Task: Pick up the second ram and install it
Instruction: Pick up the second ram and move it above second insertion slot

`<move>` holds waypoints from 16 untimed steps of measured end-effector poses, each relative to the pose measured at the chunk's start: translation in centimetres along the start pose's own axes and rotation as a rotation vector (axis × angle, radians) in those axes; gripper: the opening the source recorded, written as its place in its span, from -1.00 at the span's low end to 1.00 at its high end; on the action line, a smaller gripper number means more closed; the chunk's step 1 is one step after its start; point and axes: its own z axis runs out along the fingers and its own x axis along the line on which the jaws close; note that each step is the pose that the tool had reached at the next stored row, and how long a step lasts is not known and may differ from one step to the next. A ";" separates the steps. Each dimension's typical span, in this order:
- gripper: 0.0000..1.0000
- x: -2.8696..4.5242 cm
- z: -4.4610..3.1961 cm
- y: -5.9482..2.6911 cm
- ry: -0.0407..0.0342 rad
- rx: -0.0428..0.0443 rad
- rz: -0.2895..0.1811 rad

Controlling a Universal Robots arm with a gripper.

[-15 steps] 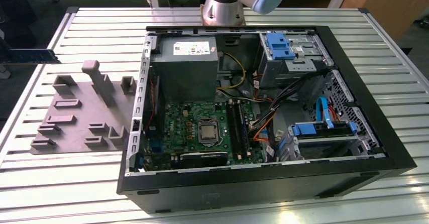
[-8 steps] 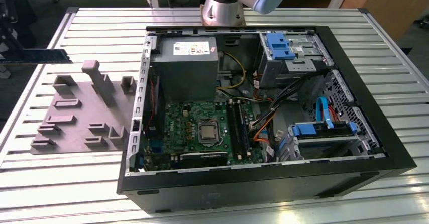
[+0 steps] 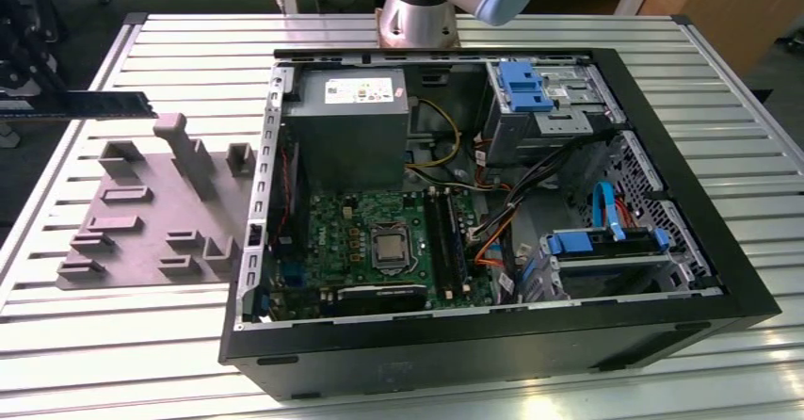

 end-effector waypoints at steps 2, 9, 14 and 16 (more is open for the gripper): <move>-0.73 -0.02 0.02 -0.42 -0.0001 0.0001 0.000; -0.73 -0.09 0.04 -1.98 -0.0002 0.0002 0.000; -0.73 -0.14 0.05 -3.09 -0.0001 0.0001 0.000; -0.73 -0.16 0.06 -3.55 -0.0001 0.0001 0.000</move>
